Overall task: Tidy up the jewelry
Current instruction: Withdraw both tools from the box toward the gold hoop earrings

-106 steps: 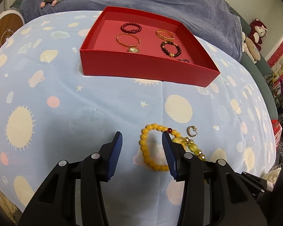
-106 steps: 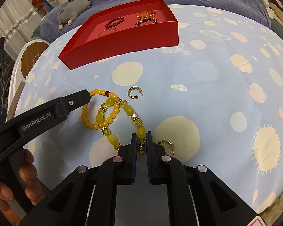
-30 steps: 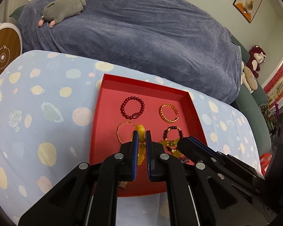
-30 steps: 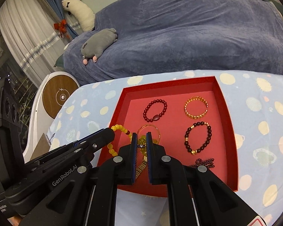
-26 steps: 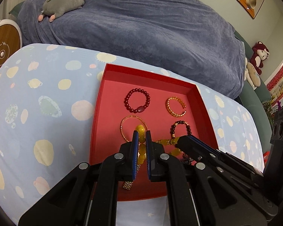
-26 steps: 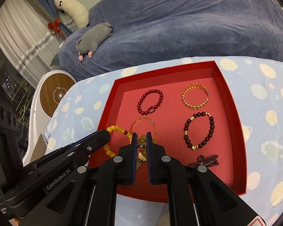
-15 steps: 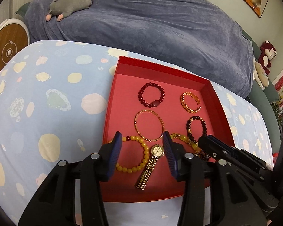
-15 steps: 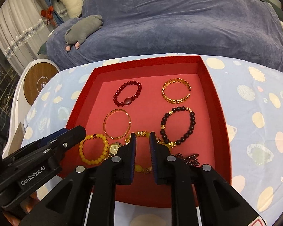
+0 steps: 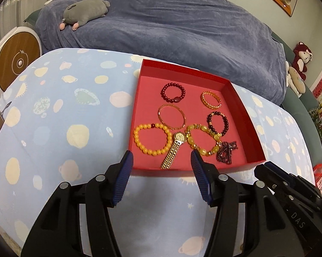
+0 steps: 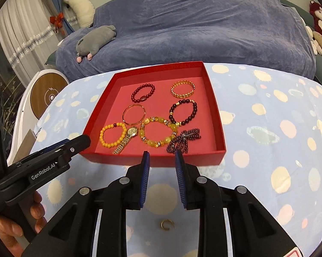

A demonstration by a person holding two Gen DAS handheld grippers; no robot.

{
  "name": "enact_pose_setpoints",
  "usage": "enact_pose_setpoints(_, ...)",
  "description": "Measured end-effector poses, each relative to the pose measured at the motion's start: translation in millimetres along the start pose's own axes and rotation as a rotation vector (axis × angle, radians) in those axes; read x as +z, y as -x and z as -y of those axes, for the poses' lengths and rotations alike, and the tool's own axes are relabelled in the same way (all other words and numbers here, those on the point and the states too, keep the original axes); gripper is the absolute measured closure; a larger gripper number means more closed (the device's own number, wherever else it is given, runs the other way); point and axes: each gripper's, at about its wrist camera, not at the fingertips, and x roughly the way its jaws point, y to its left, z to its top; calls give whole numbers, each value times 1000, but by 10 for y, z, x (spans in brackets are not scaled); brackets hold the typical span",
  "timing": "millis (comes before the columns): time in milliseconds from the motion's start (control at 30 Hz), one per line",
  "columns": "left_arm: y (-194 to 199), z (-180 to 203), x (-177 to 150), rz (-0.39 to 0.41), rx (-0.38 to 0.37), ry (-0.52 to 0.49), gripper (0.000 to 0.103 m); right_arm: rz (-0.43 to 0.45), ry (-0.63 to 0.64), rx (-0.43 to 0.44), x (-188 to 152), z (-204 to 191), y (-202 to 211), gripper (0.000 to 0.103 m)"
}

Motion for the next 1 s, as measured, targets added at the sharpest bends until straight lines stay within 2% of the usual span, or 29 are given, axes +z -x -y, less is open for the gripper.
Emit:
enact_pose_setpoints(267,137,20,-394,-47,3,-2,50,-46,-33,-9,-481,64,235,78)
enact_pose_setpoints(700,243,123,-973,-122,-1,-48,50,-161,-57,-60,-1191,212,321,78)
enact_pose_setpoints(1000,234,130,-1157,-155,2,-58,50,-201,-68,-92,-1324,286,221,78)
